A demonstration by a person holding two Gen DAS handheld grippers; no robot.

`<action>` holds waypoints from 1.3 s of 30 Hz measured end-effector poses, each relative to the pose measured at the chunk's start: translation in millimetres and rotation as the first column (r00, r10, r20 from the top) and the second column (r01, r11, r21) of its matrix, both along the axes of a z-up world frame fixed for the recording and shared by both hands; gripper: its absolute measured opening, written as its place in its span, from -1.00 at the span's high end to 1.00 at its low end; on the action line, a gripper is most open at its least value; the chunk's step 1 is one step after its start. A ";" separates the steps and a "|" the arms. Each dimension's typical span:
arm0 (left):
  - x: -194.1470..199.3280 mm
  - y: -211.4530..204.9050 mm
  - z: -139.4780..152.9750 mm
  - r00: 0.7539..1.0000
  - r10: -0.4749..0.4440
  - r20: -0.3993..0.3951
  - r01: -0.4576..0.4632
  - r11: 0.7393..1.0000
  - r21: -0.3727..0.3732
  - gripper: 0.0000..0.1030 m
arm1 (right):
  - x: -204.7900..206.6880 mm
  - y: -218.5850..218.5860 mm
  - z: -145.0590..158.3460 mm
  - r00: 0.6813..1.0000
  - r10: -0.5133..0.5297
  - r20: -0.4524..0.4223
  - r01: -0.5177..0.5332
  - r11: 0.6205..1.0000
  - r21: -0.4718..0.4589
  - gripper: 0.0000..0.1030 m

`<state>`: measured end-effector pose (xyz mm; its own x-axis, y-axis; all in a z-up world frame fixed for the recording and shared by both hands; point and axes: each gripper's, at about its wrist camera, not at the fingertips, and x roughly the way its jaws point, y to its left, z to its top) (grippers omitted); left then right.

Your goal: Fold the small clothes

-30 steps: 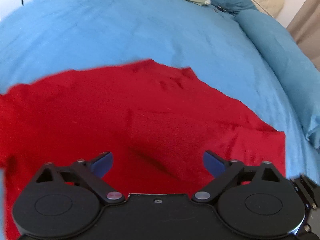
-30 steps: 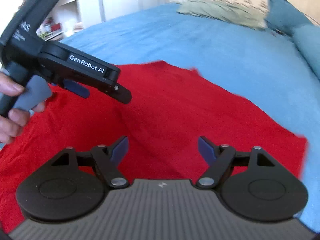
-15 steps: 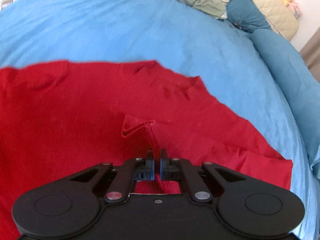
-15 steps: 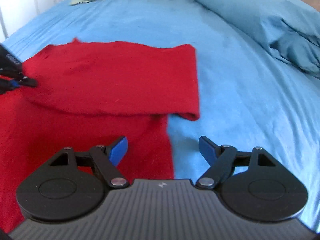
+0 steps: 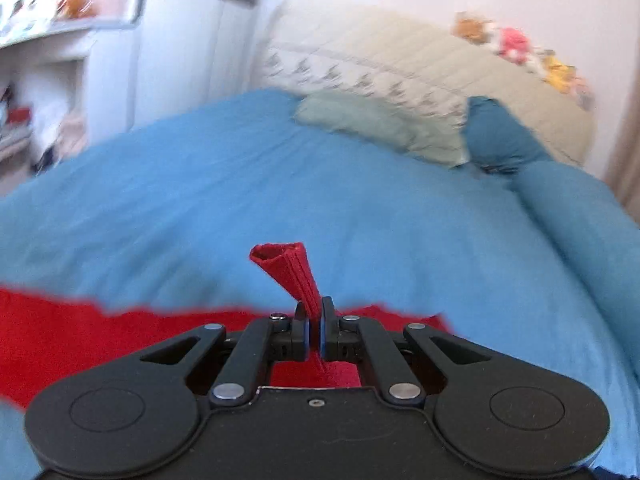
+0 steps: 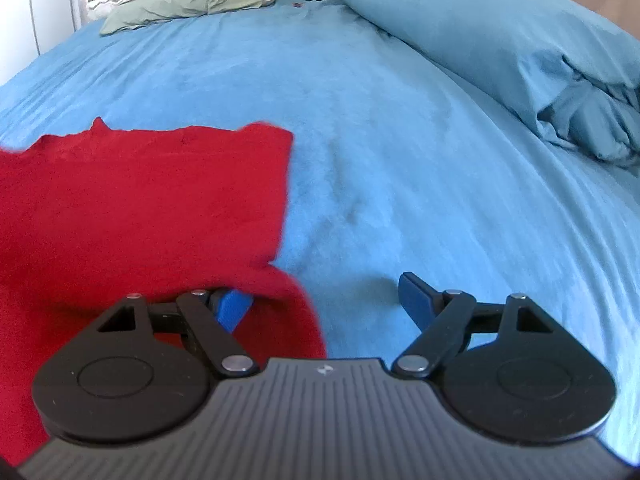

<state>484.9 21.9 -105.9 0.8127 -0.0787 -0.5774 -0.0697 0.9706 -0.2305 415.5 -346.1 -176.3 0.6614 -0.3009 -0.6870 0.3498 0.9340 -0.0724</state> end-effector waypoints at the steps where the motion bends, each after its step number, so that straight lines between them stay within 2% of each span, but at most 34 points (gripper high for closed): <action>1: -1.3 6.9 -12.2 1.000 0.016 -0.027 -0.016 1.000 -0.003 0.92 | 0.3 -1.0 -1.3 1.000 0.002 0.003 -0.002 1.000 -0.001 -0.85; 6: -12.1 25.8 -58.4 0.990 0.046 -0.135 -0.050 0.998 -0.024 0.92 | -6.6 -12.9 -2.4 1.000 -0.019 0.005 0.019 1.000 -0.003 -0.92; 9: -19.0 28.5 -62.6 0.985 0.049 -0.163 -0.054 0.998 -0.023 0.91 | -14.4 -22.6 -4.2 0.999 -0.039 0.002 0.039 0.999 0.028 -0.93; 12: -32.1 34.5 -65.0 0.979 0.047 -0.198 -0.051 0.999 -0.014 0.86 | -16.5 -22.1 -3.5 0.999 -0.029 -0.014 0.030 0.999 0.013 -0.93; 14: -31.4 35.7 -70.1 0.974 0.053 -0.220 -0.053 0.999 0.009 0.80 | -16.1 -23.1 -0.9 1.000 -0.017 -0.026 0.017 1.000 0.009 -0.93; 16: -40.9 43.4 -70.2 0.967 0.069 -0.246 -0.060 0.997 0.045 0.60 | -18.3 -24.7 0.8 0.999 0.003 -0.041 -0.003 1.000 0.012 -0.93; 20: -61.5 52.9 -56.3 0.957 0.116 -0.267 -0.073 0.983 0.167 0.47 | -24.7 -19.2 19.5 0.996 0.068 -0.057 -0.069 0.997 -0.027 -0.93; 21: -66.4 52.3 -49.9 0.958 0.114 -0.262 -0.063 0.979 0.196 0.33 | -27.3 -16.0 28.3 0.995 0.083 -0.050 -0.085 0.996 -0.038 -0.94; 22: -70.7 50.1 -41.1 0.964 0.096 -0.249 -0.043 0.976 0.212 0.04 | -30.7 -10.6 39.2 0.993 0.114 -0.022 -0.114 0.993 -0.026 -0.95; 23: -72.6 47.4 -35.2 0.970 0.071 -0.234 -0.020 0.977 0.213 -0.13 | -32.2 -6.3 48.6 0.988 0.151 0.010 -0.151 0.989 0.001 -0.95; 24: -73.6 43.4 -28.6 0.976 0.036 -0.213 0.009 0.978 0.208 -0.38 | -30.8 -0.2 57.9 0.979 0.197 0.046 -0.199 0.979 0.040 -0.99; 25: -71.4 37.8 -23.1 0.981 -0.002 -0.193 0.041 0.979 0.198 -0.44 | -26.8 5.6 62.7 0.970 0.234 0.070 -0.239 0.968 0.070 -1.00; 28: -50.2 18.6 -23.4 0.980 -0.089 -0.177 0.119 0.979 0.165 -0.45 | -0.2 24.5 57.8 0.943 0.314 0.106 -0.329 0.924 0.192 -1.00; 31: -31.8 6.6 -39.4 0.978 -0.119 -0.169 0.141 0.983 0.119 -0.45 | 23.4 33.2 32.8 0.949 0.306 0.082 -0.316 0.909 0.271 -1.00; 34: -21.1 6.5 -55.7 0.974 -0.107 -0.199 0.124 0.989 0.079 -0.45 | 23.8 22.6 4.5 0.970 0.243 -0.005 -0.234 0.938 0.257 -0.99; 36: -19.5 8.7 -64.6 0.970 -0.098 -0.223 0.117 0.990 0.076 -0.45 | 7.6 14.1 -0.5 0.964 0.264 0.030 -0.263 0.935 0.238 -0.99; 39: -18.9 13.5 -72.7 0.963 -0.096 -0.252 0.119 0.990 0.078 -0.44 | -1.8 18.2 1.2 0.939 0.345 -0.010 -0.338 0.927 0.164 -0.99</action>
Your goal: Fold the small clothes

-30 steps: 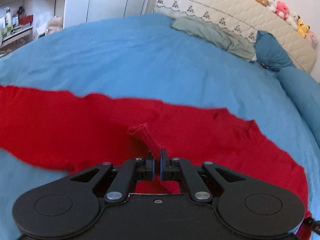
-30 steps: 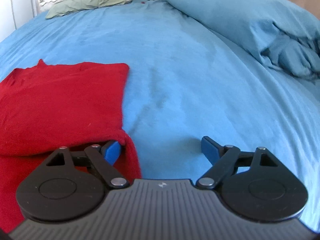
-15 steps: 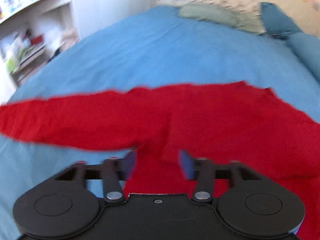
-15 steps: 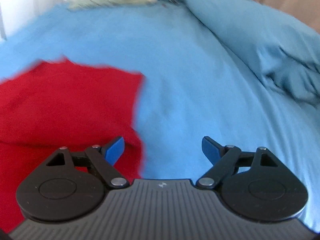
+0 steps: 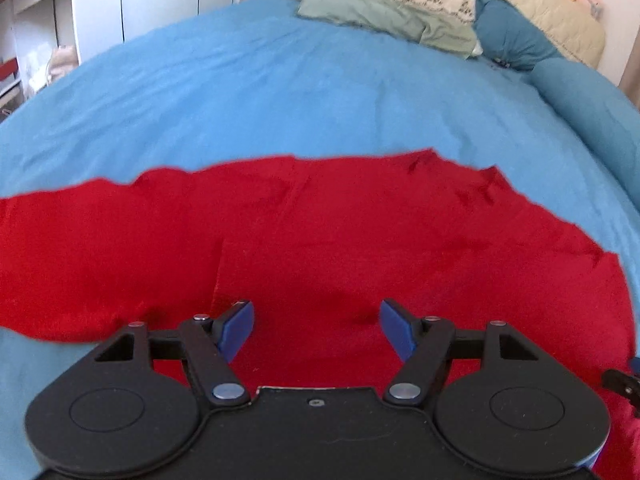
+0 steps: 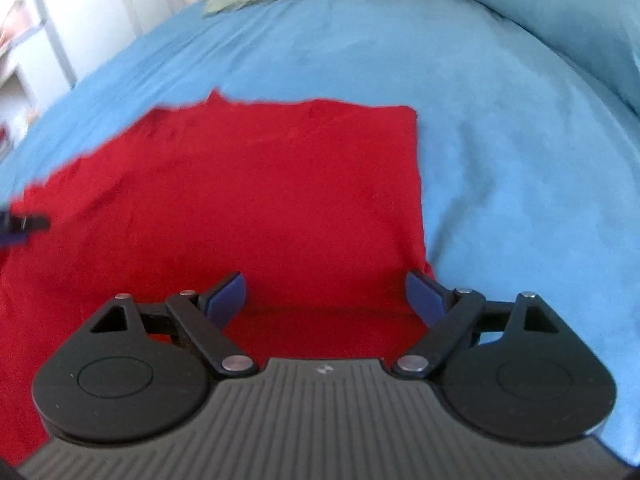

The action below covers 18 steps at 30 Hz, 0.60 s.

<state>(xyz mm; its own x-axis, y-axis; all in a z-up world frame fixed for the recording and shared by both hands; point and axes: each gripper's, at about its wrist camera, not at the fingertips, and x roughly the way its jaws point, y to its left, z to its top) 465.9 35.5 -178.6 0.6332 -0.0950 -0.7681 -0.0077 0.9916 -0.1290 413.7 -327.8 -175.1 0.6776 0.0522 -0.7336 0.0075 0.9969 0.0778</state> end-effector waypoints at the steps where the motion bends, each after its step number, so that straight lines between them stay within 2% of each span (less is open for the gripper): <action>1: 1.7 -0.2 1.5 1.000 -0.002 0.004 0.002 1.000 0.000 -0.44 | 0.8 2.2 4.2 1.000 0.012 -0.008 -0.012 1.000 -0.016 -0.99; 6: 11.5 -10.8 15.3 0.997 -0.056 0.060 0.056 0.998 0.004 -0.45 | 30.6 9.5 31.4 0.994 0.046 0.097 -0.048 0.999 0.022 -1.00; 10: 28.8 -13.8 1.8 0.999 -0.043 0.034 0.044 0.998 -0.039 -0.45 | 79.0 12.2 19.1 0.992 0.035 0.118 -0.037 0.999 0.015 -1.00; 12: 35.8 -12.0 -8.7 0.999 -0.034 0.010 0.035 0.999 -0.022 -0.45 | 99.3 12.0 9.2 0.994 0.050 0.092 -0.049 0.999 -0.013 -1.00; 14: 37.2 -12.0 -12.8 0.999 -0.049 0.015 0.049 0.999 0.002 -0.46 | 105.4 0.1 -2.9 0.997 0.044 0.069 -0.042 0.999 -0.027 -1.00; 18: 35.0 -10.5 -14.2 0.997 -0.073 0.020 0.073 0.997 0.023 -0.47 | 109.3 -21.2 -8.2 0.997 0.016 0.075 -0.018 0.999 0.031 -1.00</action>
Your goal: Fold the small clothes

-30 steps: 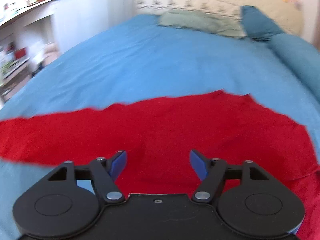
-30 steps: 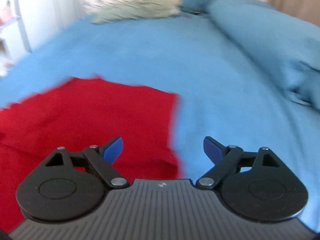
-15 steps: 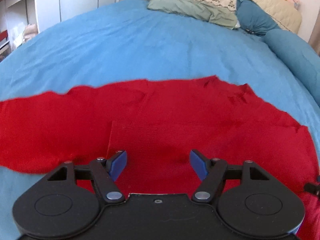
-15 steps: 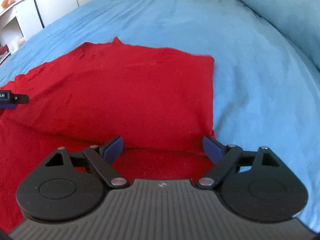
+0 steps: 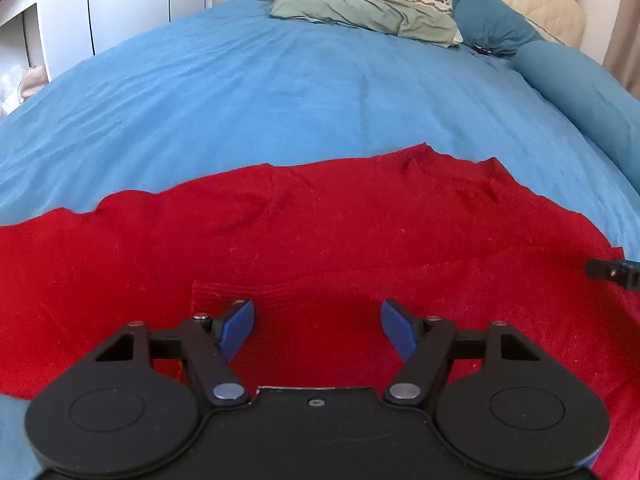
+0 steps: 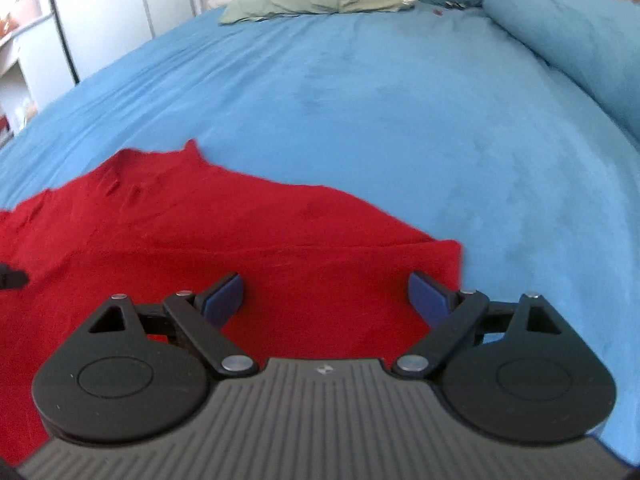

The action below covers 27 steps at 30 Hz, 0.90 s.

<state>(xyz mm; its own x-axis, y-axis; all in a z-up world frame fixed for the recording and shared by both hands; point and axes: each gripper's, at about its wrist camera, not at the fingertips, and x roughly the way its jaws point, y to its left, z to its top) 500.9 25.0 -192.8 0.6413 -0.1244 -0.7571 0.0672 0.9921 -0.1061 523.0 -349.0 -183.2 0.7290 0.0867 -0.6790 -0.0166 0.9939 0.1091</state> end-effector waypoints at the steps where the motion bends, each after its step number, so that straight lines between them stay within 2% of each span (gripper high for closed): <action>1: 0.3 2.0 -0.1 1.000 0.004 -0.002 -0.004 1.000 -0.009 -0.47 | 0.6 -0.6 0.9 1.000 0.000 -0.001 0.000 1.000 0.000 -1.00; 4: 3.3 5.8 -0.4 1.000 0.020 -0.015 -0.021 0.999 -0.033 -0.47 | 1.5 1.6 0.1 1.000 0.006 -0.002 -0.006 1.000 -0.013 -1.00; 9: 6.5 0.8 5.2 0.999 0.016 -0.030 -0.016 1.000 -0.004 -0.47 | 3.9 7.3 10.7 1.000 0.001 -0.017 -0.002 1.000 -0.024 -1.00; 14: -6.1 6.3 35.9 0.998 0.062 -0.001 -0.061 0.998 0.023 -0.47 | -13.4 24.9 58.7 0.997 0.048 0.061 -0.047 0.999 -0.009 -1.00; 17: -26.1 24.4 71.7 0.993 0.109 0.047 -0.109 0.994 -0.015 -0.47 | -28.1 41.8 97.0 0.995 0.057 0.081 -0.058 0.998 0.005 -1.00; 20: -54.5 50.1 111.3 0.980 0.176 0.094 -0.172 0.984 -0.047 -0.50 | -46.1 73.7 133.5 0.991 0.088 0.101 -0.084 0.995 -0.048 -1.00; 21: -64.3 59.5 122.9 0.975 0.194 0.109 -0.189 0.981 -0.052 -0.56 | -51.1 84.4 142.3 0.990 0.094 0.103 -0.088 0.994 -0.058 -1.00; 22: -74.4 70.2 133.6 0.971 0.207 0.123 -0.201 0.978 -0.054 -0.86 | -56.4 97.9 150.8 0.990 0.099 0.104 -0.094 0.994 -0.059 -1.00; 23: -84.3 81.8 142.8 0.965 0.224 0.139 -0.219 0.974 -0.051 -1.00 | -61.2 109.7 157.3 0.989 0.102 0.107 -0.097 0.994 -0.055 -1.00; 25: -102.5 107.7 156.2 0.950 0.261 0.174 -0.256 0.965 -0.050 -1.00 | -68.8 137.6 165.4 0.989 0.104 0.109 -0.101 0.994 -0.037 -1.00; 27: -111.4 135.1 160.5 0.943 0.284 0.172 -0.279 0.959 -0.053 -1.00 | -74.1 165.6 167.4 0.990 0.105 0.097 -0.104 0.994 -0.012 -1.00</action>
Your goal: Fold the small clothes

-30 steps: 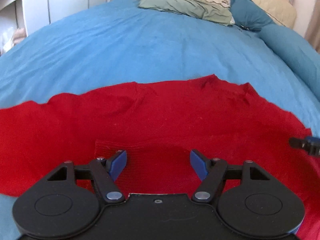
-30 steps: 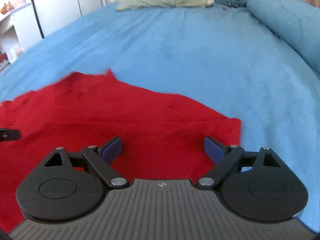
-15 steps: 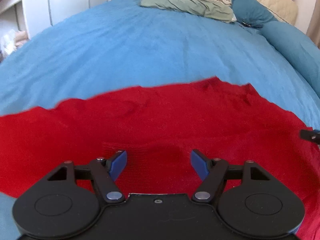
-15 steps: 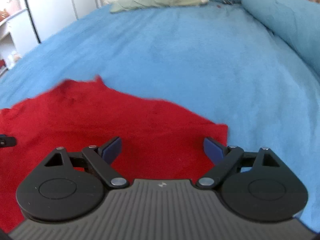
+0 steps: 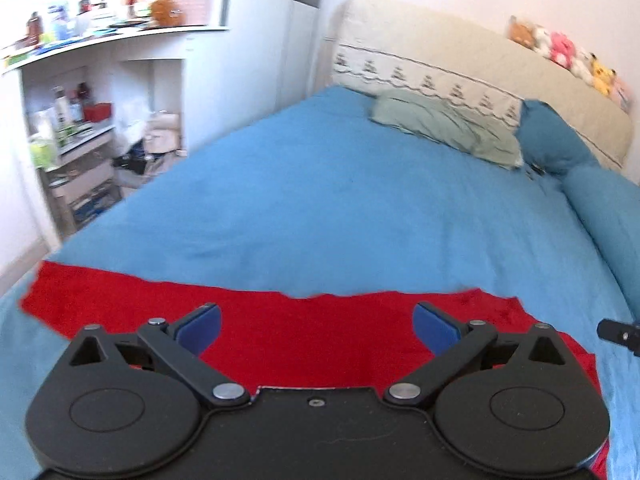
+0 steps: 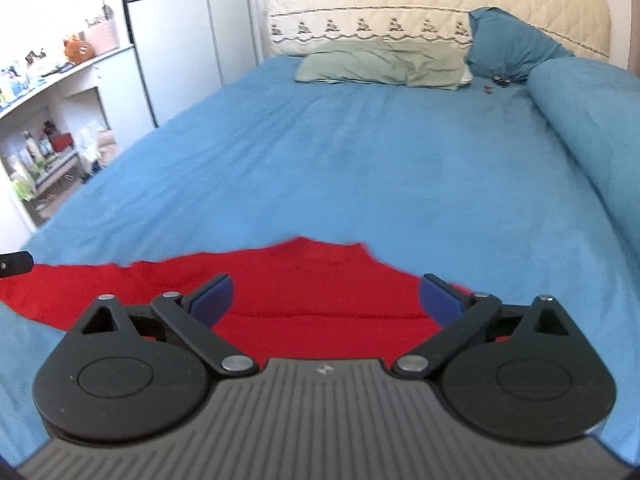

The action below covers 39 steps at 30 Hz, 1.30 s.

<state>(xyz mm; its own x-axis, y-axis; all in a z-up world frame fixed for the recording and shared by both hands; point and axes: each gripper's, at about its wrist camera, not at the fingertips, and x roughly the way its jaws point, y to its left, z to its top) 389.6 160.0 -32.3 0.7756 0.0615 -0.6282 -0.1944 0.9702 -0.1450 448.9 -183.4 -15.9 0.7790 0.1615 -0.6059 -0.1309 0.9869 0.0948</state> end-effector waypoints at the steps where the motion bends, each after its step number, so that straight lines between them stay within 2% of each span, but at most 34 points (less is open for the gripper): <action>1: -3.5 16.7 -0.7 1.000 0.025 -0.006 -0.025 1.000 0.005 -1.00 | -0.9 13.7 0.4 1.000 0.000 -0.006 0.000 1.000 0.012 -1.00; 8: -14.1 136.3 -32.4 0.985 0.166 -0.046 -0.169 0.984 -0.054 -0.97 | -15.4 116.6 -21.8 0.999 -0.017 -0.029 0.019 0.998 0.056 -1.00; 11: -12.1 183.3 -52.9 0.975 0.213 -0.068 -0.218 0.973 -0.078 -0.74 | -20.6 151.0 -36.3 0.999 -0.036 -0.038 0.038 0.997 0.068 -1.00; 13: -12.0 211.9 -68.6 0.962 0.255 -0.094 -0.264 0.959 -0.103 -0.50 | -25.6 172.3 -46.1 0.998 -0.041 -0.045 0.045 0.996 0.077 -1.00; 14: -10.9 225.8 -77.1 0.956 0.274 -0.107 -0.287 0.950 -0.127 -0.44 | -27.2 181.6 -51.0 0.998 -0.045 -0.050 0.049 0.996 0.079 -1.00; 16: -10.9 250.0 -95.4 0.942 0.305 -0.141 -0.327 0.928 -0.179 -0.16 | -30.3 197.7 -61.5 0.997 -0.050 -0.066 0.055 0.995 0.082 -1.00; 19: -3.5 270.4 -120.1 0.923 0.333 -0.192 -0.369 0.908 -0.200 0.02 | -31.5 215.1 -76.4 0.995 -0.045 -0.090 0.051 0.996 0.067 -1.00; 23: 1.6 280.6 -133.0 0.920 0.352 -0.173 -0.384 0.899 -0.209 0.06 | -30.9 224.7 -86.7 0.995 -0.042 -0.091 0.047 0.998 0.051 -1.00; 26: 8.8 275.8 -132.1 0.916 0.365 -0.167 -0.391 0.907 -0.159 0.16 | -27.4 220.4 -89.7 0.996 -0.041 -0.077 0.046 0.997 0.062 -1.00; 29: 13.6 272.4 -134.2 0.906 0.394 -0.156 -0.413 0.904 -0.111 0.52 | -22.6 215.2 -94.0 0.997 -0.041 -0.069 0.047 0.996 0.082 -1.00; 30: 15.0 270.9 -134.4 0.900 0.408 -0.154 -0.424 0.901 -0.090 0.71 | -21.6 212.5 -95.9 0.997 -0.041 -0.065 0.047 0.995 0.091 -1.00; 32: 18.6 270.3 -133.7 0.893 0.424 -0.150 -0.438 0.896 -0.078 0.85 | -19.1 204.0 -97.8 0.998 -0.038 -0.058 0.044 0.993 0.108 -1.00; 35: 23.3 260.6 -121.8 0.889 0.440 -0.126 -0.448 0.893 -0.040 0.89 | -15.7 190.4 -96.4 0.998 -0.038 -0.043 0.043 0.990 0.135 -1.00; 39: 30.2 221.2 -78.3 0.909 0.416 -0.019 -0.416 0.909 0.006 0.89 | -15.9 161.2 -81.1 0.999 -0.036 0.004 0.035 0.989 0.142 -1.00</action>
<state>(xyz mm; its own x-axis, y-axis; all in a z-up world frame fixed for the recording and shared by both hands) 419.8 381.2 -110.6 0.6670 0.3768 -0.6427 -0.5830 0.8011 -0.1353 433.0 -22.2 -97.0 0.7894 0.2180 -0.5738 -0.0975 0.9675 0.2335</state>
